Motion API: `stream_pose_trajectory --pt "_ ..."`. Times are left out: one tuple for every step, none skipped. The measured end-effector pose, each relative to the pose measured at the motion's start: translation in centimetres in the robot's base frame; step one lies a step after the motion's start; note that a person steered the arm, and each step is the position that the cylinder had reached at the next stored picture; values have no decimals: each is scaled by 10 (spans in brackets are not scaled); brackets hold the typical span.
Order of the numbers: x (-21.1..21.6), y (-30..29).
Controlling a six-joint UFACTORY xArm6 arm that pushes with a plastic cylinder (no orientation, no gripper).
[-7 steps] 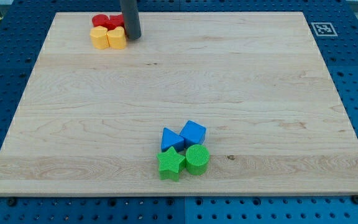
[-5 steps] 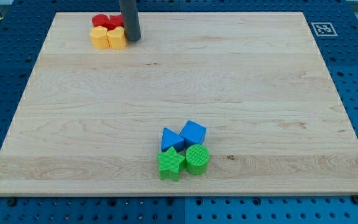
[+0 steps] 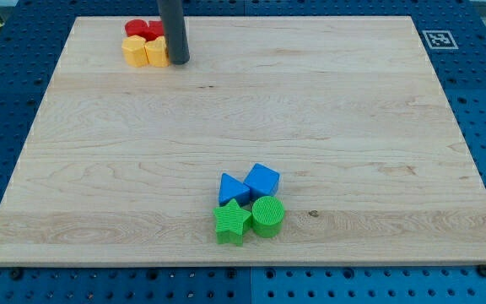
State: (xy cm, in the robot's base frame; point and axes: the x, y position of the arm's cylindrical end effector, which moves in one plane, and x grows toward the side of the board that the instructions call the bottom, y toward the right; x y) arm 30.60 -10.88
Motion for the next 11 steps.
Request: stream_pose_trajectory --pt "29 0" --pt "54 -2" --pt "101 0" --pt "152 4" --pt "201 5" --pt "244 14" --pt "284 23" --pt "313 40" --pt "312 54" --pt "312 99" --pt "311 103"
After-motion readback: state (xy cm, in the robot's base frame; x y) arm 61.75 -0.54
